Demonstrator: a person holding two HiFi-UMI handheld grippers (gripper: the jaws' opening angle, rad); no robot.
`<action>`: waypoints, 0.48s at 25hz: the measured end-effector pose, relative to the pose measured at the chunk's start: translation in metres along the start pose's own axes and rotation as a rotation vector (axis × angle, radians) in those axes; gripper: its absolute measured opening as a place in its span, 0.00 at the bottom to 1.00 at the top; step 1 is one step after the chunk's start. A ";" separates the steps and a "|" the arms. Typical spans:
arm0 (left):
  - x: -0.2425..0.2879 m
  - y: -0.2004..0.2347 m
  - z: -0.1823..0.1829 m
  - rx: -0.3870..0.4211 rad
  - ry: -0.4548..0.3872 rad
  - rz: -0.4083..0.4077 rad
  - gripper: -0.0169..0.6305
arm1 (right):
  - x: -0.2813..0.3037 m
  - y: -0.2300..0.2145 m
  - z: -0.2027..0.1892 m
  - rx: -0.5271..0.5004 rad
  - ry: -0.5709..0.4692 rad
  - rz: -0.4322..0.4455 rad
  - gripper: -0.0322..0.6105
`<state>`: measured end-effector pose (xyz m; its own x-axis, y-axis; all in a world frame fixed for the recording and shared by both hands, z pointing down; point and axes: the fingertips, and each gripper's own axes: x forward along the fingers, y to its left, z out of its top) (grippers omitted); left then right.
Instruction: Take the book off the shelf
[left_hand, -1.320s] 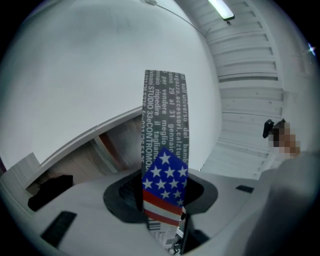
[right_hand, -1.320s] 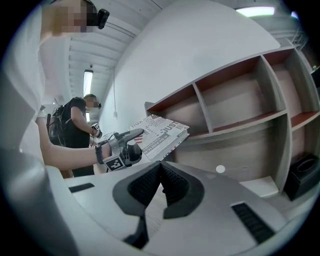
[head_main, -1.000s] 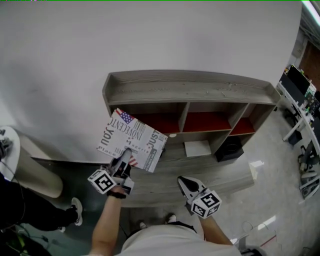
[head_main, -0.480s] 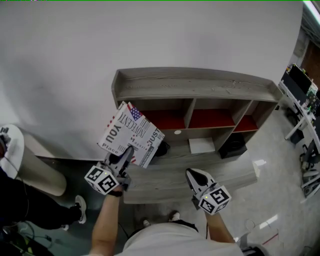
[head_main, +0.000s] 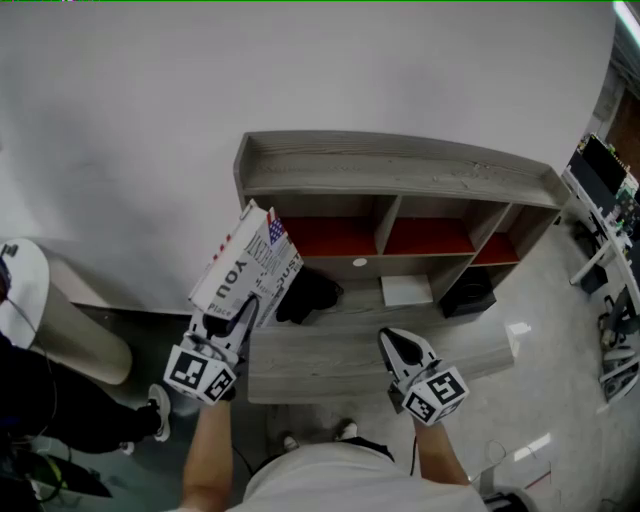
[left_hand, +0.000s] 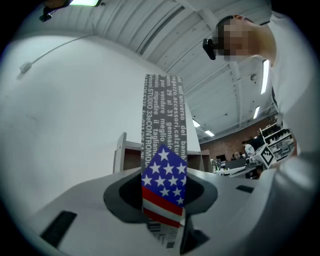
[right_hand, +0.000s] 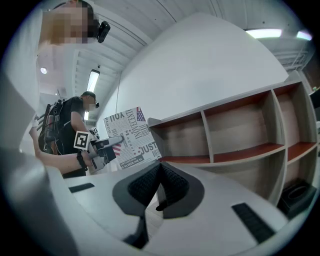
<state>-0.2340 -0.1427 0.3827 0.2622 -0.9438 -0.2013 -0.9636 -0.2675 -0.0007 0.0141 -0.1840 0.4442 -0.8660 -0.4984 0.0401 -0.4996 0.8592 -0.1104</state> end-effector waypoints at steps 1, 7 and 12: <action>-0.005 0.002 0.000 0.015 -0.002 0.020 0.28 | -0.001 -0.002 0.001 0.000 -0.001 -0.004 0.08; -0.043 0.022 -0.007 0.042 0.000 0.124 0.27 | -0.016 -0.023 -0.001 0.001 0.002 -0.062 0.08; -0.077 0.040 -0.017 0.065 0.043 0.198 0.28 | -0.039 -0.053 0.006 0.007 -0.020 -0.144 0.08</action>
<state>-0.2924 -0.0837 0.4146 0.0676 -0.9845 -0.1620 -0.9975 -0.0638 -0.0288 0.0741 -0.2104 0.4425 -0.7847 -0.6188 0.0361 -0.6185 0.7778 -0.1115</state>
